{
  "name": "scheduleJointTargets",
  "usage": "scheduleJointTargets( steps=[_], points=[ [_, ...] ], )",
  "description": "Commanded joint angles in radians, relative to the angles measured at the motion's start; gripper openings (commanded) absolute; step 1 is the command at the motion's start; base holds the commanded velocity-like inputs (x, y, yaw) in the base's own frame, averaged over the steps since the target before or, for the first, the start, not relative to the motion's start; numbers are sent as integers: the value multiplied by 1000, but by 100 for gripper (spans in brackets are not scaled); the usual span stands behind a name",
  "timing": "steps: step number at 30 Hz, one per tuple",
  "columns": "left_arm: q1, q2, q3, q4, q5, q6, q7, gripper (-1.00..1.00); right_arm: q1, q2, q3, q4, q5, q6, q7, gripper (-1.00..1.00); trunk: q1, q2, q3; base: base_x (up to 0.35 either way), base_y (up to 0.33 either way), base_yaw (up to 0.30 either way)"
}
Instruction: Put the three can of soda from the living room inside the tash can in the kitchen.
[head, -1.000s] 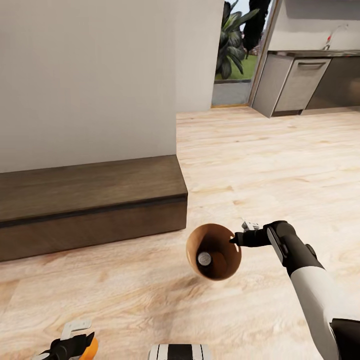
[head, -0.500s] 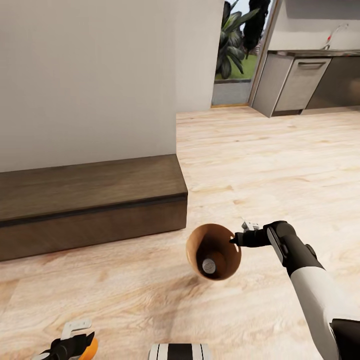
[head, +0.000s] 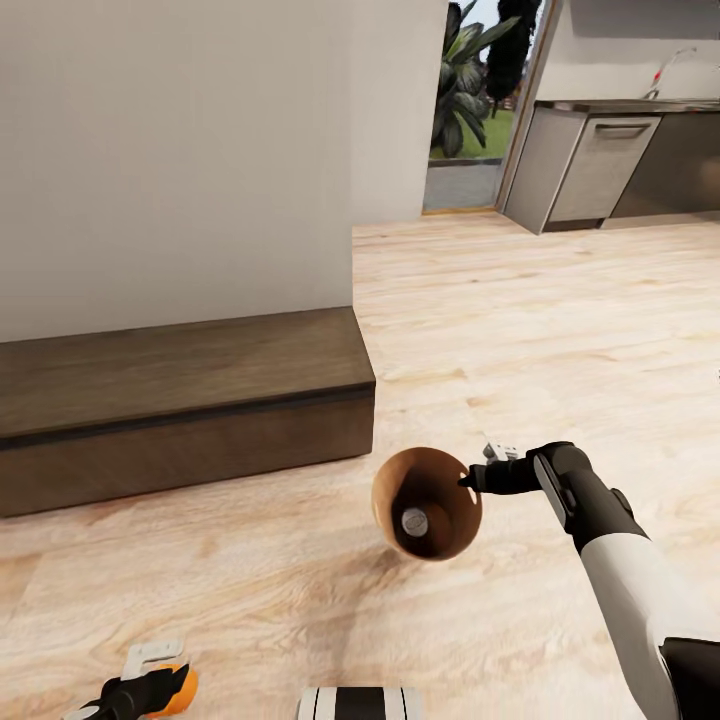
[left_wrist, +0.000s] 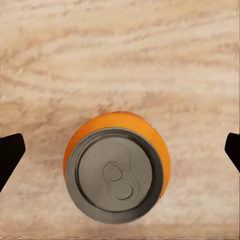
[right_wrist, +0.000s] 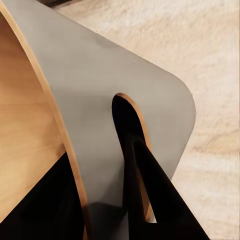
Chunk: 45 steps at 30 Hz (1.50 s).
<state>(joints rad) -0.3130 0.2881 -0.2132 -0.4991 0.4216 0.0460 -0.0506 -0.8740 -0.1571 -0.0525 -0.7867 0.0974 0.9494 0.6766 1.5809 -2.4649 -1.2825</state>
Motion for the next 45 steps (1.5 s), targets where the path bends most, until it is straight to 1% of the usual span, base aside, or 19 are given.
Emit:
scheduleJointTargets(
  steps=[1, 7, 16, 30, 45],
  points=[
    [0, 0, 0, 0, 0, 0, 0, 100, 0, 0, 0, 0, -21, 8, 3, -100, 0, 0, 0, -235, 0, 0],
    [0, 0, 0, 0, 0, 0, 0, 100, 0, 1, 0, 0, -21, 8, 3, -100, 0, 0, 0, -213, 0, 0],
    [0, 0, 0, -2, 0, 0, 0, 100, 1, 1, 1, 0, -21, 8, 3, -100, 0, 0, 0, -41, 0, 0],
    [0, 0, 0, -7, 0, -1, 0, 100, 1, 1, 2, 0, -21, 8, 2, -100, 0, 0, 0, 80, 0, 0],
    [-1, 0, 0, -8, 0, -1, 0, 100, 1, 2, 3, 0, -21, 8, 2, -100, 0, 0, 0, 10, 0, 0]
  ],
)
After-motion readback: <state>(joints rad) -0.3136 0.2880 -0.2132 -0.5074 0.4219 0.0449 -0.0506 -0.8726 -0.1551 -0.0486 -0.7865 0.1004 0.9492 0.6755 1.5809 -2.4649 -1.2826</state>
